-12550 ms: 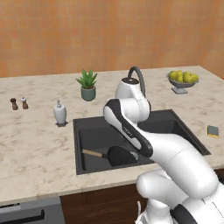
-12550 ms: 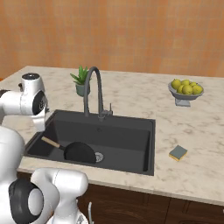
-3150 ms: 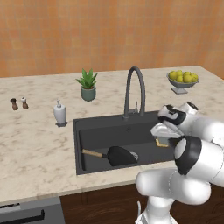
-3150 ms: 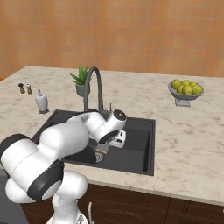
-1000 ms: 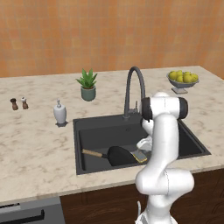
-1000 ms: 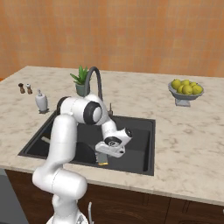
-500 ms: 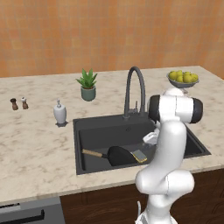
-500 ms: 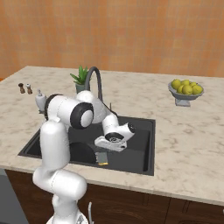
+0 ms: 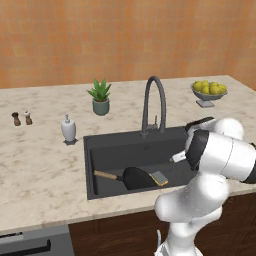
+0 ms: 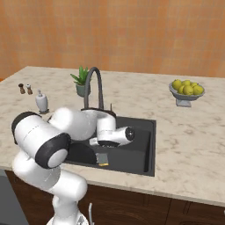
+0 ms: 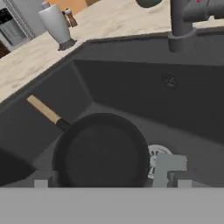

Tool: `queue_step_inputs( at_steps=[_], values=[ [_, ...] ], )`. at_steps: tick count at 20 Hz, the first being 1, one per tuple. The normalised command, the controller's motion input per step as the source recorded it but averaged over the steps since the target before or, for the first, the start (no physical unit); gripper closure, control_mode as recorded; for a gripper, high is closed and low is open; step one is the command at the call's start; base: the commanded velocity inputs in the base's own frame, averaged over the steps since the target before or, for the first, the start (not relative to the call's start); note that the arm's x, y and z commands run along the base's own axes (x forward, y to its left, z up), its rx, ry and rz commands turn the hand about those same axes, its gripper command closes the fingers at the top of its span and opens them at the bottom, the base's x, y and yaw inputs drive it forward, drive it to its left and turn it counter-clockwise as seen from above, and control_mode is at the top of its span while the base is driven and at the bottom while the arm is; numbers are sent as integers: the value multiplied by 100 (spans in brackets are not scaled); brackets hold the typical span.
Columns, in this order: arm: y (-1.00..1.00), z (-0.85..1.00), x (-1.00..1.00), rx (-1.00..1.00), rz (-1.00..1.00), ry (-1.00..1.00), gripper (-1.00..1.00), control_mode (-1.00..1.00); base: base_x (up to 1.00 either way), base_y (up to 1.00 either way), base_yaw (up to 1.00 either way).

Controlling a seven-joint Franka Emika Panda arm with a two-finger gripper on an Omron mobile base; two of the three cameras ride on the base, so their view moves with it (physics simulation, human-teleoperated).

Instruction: Pick the pan and sponge and place them into the sink. Then turn on the water.

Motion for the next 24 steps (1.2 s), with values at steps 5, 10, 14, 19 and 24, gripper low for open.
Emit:
queue_step_inputs(
  at_steps=[5,10,14,19,24],
  values=[
    [0,82,-25,0,0,-32,-100,-100,0,0,0],
    [0,81,-13,0,0,-32,-100,-100,0,0,0],
    [-2,62,-1,2,0,-31,-100,-100,0,0,0],
    [-9,39,0,4,0,-19,-100,-100,0,0,0],
    [-32,8,0,18,0,-18,-100,-100,0,0,0]
  ],
)
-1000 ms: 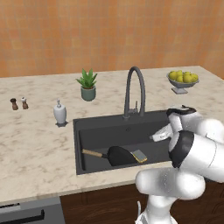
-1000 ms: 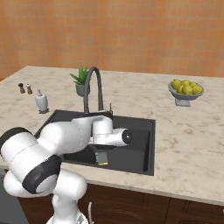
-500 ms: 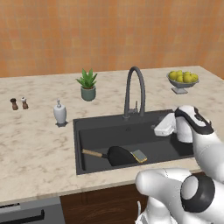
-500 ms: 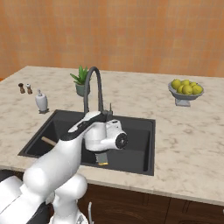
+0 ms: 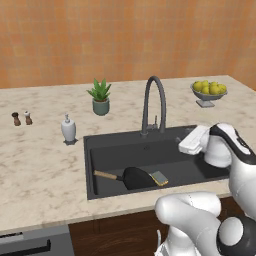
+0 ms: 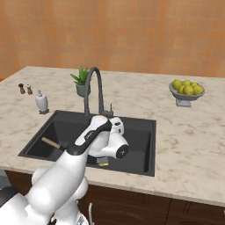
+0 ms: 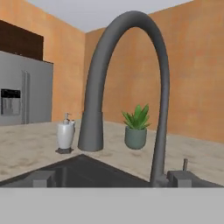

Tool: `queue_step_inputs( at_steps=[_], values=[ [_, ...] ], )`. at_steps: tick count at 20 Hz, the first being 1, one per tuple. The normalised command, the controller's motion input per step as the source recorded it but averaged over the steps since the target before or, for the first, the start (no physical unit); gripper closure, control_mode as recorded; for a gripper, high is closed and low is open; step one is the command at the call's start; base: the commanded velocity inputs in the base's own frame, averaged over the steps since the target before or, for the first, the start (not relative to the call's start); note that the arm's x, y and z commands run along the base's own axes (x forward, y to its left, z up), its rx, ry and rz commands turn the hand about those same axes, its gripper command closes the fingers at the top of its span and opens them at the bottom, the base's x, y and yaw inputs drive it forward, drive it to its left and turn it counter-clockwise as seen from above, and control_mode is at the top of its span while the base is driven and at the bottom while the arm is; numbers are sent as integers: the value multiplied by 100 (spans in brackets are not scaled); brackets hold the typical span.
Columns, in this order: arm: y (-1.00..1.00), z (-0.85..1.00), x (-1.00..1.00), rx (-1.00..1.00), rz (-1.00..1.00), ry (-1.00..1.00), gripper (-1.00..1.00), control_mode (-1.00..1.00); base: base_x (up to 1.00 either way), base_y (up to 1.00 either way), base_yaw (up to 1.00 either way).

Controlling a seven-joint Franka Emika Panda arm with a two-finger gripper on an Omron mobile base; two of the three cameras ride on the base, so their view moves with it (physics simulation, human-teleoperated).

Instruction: Pick the pan and sponge and place them into the sink. Then turn on the water.

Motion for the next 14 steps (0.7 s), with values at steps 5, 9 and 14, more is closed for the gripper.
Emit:
queue_step_inputs(
  at_steps=[5,9,14],
  values=[
    [-10,4,22,11,0,-14,-100,-100,0,0,0],
    [-2,4,47,9,1,-3,-100,-100,0,0,0],
    [-11,0,51,12,4,0,-100,-100,0,0,0]
  ],
)
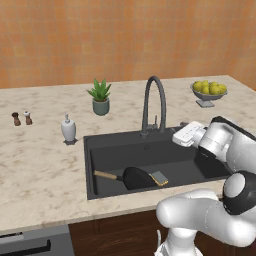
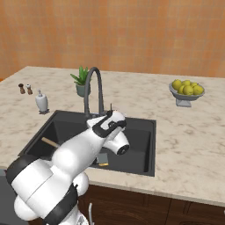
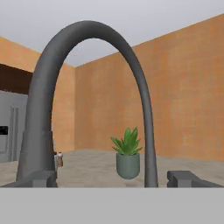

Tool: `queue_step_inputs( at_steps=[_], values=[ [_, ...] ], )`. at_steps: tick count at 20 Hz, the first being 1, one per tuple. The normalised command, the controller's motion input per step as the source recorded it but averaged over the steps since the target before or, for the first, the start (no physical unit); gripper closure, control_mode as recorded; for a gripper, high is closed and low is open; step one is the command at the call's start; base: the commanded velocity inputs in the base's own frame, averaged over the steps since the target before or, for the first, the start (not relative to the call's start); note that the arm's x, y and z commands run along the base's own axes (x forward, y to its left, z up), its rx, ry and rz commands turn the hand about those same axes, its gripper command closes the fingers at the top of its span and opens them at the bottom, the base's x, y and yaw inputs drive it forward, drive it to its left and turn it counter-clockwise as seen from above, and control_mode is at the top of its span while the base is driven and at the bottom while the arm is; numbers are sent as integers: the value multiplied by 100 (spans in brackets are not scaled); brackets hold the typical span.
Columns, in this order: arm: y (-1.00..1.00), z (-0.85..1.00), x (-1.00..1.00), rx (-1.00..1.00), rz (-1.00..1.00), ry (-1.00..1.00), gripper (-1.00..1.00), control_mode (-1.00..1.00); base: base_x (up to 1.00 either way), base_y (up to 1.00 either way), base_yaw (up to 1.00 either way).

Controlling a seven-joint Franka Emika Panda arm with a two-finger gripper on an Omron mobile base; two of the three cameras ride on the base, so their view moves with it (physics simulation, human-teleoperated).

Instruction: Pick the pan and sponge and place them into the sink. Then turn on the water.

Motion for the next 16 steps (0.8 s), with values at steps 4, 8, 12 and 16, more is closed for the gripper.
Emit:
queue_step_inputs(
  at_steps=[4,8,12,16],
  values=[
    [-13,0,44,4,1,0,-100,-100,0,0,0],
    [0,-1,48,0,0,0,-100,-100,0,0,0],
    [0,-2,39,0,0,3,-100,-100,0,0,0],
    [0,-12,40,0,0,3,-100,-100,0,0,0]
  ],
)
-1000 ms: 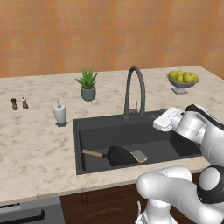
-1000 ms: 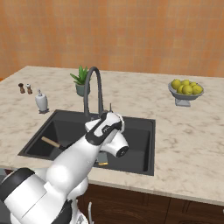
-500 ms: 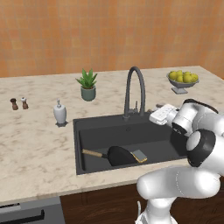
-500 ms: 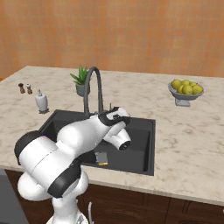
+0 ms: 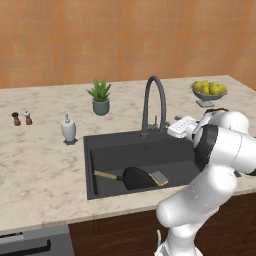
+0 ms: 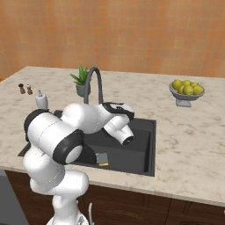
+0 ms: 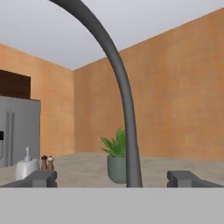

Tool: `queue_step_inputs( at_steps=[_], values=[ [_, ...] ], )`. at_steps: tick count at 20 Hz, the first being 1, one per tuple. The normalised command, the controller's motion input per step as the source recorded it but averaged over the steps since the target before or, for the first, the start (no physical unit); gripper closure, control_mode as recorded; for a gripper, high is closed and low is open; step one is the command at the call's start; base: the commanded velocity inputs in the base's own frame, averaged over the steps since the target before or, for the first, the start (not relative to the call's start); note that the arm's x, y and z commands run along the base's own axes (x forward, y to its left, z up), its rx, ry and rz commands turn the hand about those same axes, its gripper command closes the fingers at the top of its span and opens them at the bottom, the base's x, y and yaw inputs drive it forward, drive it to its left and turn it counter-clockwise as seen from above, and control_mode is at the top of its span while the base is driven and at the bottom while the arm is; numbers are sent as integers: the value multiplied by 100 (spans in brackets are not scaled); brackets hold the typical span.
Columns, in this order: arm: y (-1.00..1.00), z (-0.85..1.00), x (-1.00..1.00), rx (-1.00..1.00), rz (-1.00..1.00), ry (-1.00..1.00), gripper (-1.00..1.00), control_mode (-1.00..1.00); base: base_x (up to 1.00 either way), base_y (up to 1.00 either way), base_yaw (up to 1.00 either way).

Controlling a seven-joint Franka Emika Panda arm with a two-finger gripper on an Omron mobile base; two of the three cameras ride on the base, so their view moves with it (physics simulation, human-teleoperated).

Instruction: Pick the pan and sponge and place them into the sink. Then turn on the water.

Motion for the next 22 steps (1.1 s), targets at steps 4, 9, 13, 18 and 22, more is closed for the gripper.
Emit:
queue_step_inputs(
  at_steps=[4,9,13,18,22],
  values=[
    [0,-18,38,0,0,4,-100,-100,0,0,0],
    [0,-22,39,0,0,9,-100,-100,0,0,0],
    [0,-19,41,0,0,5,-100,-100,0,0,0],
    [3,-13,42,0,0,0,-100,-100,0,0,0],
    [8,-13,41,0,0,0,-100,-100,0,0,0]
  ],
)
